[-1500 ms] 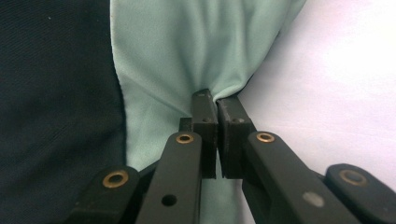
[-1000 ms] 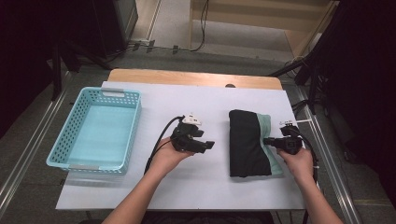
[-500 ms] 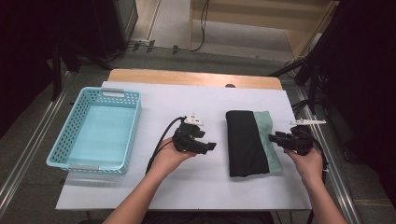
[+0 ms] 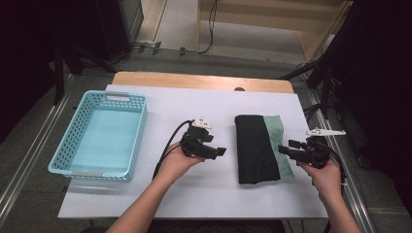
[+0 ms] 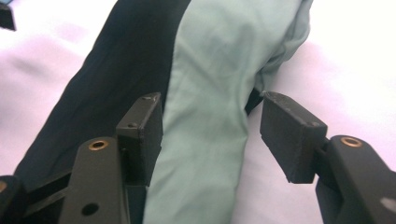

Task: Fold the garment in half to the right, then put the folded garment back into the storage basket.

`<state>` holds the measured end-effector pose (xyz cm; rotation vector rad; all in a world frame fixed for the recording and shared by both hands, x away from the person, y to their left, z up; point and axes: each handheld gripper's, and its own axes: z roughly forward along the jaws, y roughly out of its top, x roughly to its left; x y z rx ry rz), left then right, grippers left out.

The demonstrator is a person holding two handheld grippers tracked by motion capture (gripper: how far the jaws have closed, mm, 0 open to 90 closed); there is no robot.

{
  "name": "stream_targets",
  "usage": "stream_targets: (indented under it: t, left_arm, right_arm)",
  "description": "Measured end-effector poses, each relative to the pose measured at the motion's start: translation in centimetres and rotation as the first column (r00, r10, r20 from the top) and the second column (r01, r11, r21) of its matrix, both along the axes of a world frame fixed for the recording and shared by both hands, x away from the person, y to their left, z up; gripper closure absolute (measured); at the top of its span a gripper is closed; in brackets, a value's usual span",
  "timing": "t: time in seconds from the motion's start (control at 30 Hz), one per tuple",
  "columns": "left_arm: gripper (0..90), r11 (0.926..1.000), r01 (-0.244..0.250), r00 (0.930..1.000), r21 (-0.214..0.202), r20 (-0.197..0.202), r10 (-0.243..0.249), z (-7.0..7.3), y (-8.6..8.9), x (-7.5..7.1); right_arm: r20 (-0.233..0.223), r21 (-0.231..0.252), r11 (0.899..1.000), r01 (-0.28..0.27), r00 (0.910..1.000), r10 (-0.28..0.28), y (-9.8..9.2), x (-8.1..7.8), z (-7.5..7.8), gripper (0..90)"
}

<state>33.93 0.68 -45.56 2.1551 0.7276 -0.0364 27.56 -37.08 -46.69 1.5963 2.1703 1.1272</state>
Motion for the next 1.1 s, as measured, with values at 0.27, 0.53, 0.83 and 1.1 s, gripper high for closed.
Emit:
stream_targets:
  t: [0.27, 0.53, 0.83, 1.1]
  left_arm:
    - [25.3, 1.0, -0.001, 1.0, 0.006, -0.01, 0.001, 0.0, -0.4, 0.2]
    - [25.1, 0.9997, 0.011, 0.9999, 0.024, -0.006, -0.011, -0.1, -1.3, 0.4]
    - [25.1, 0.9992, 0.024, 0.9997, 0.032, -0.007, -0.024, -0.3, -2.3, 0.8]
    - [25.1, 0.9992, 0.028, 0.9996, 0.027, -0.004, -0.028, -0.3, -2.9, 1.0]
  right_arm:
    - [0.009, -0.004, 0.999, -0.032, 0.9995, 0.032, 0.1, -1.6, -0.3, 33.8]
    - [0.005, -0.003, 0.999, -0.04, 0.9992, 0.04, 0.3, -2.4, -0.5, 33.1]
    - [-0.002, -0.014, 0.999, -0.048, 0.9988, 0.048, 0.5, -3.1, -1.1, 30.9]
    - [0.0, -0.018, 0.999, -0.043, 0.9991, 0.043, 0.4, -3.4, -1.4, 28.4]
